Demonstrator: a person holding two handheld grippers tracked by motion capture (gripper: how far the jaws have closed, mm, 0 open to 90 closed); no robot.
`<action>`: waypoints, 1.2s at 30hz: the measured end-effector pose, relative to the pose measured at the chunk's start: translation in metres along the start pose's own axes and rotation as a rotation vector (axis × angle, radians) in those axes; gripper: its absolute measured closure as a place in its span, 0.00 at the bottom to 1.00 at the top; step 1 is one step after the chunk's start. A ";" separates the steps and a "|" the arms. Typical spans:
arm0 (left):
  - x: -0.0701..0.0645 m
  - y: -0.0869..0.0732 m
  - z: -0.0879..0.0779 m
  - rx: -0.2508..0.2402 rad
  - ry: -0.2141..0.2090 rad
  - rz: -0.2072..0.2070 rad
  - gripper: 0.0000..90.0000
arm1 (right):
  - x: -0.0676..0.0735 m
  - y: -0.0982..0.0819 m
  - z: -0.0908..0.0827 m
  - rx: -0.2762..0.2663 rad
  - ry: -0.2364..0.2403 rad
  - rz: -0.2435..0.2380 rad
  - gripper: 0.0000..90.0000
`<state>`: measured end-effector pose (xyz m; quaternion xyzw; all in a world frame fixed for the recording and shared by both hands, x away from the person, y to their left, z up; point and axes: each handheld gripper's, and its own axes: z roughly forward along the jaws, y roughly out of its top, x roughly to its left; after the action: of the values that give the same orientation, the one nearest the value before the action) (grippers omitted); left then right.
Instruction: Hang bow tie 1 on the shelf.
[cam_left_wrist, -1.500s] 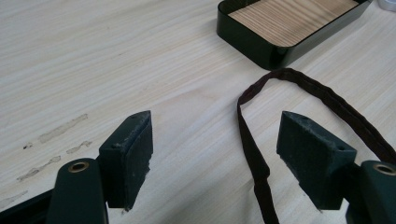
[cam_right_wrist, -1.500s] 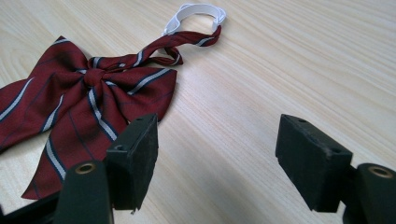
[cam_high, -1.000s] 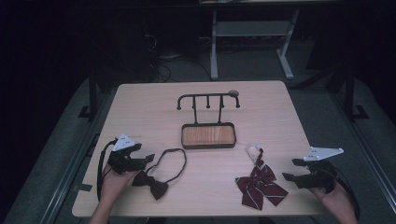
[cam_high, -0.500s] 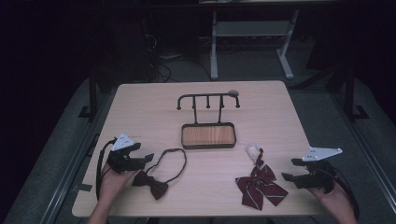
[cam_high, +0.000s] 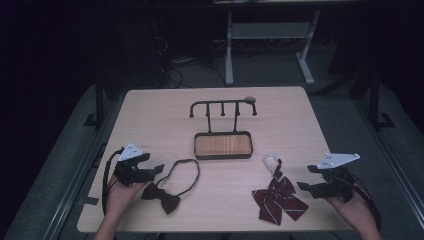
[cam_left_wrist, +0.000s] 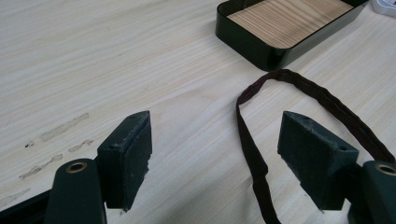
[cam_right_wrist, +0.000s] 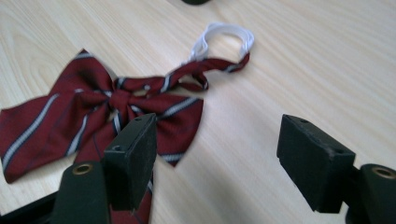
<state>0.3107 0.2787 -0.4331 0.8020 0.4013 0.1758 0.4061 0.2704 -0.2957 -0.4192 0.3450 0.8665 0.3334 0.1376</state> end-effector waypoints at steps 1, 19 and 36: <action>0.000 0.000 0.000 -0.001 0.001 0.002 0.29 | 0.000 0.004 0.000 -0.002 0.000 -0.009 0.31; -0.001 0.000 -0.002 -0.008 0.001 0.002 0.29 | 0.001 0.040 0.017 0.077 0.047 -0.052 0.34; -0.001 0.000 -0.002 -0.007 -0.002 0.013 0.30 | -0.002 0.070 0.040 0.177 0.071 -0.073 0.37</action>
<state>0.3091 0.2788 -0.4316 0.8034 0.3949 0.1791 0.4081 0.3253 -0.2401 -0.4017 0.3117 0.9090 0.2625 0.0878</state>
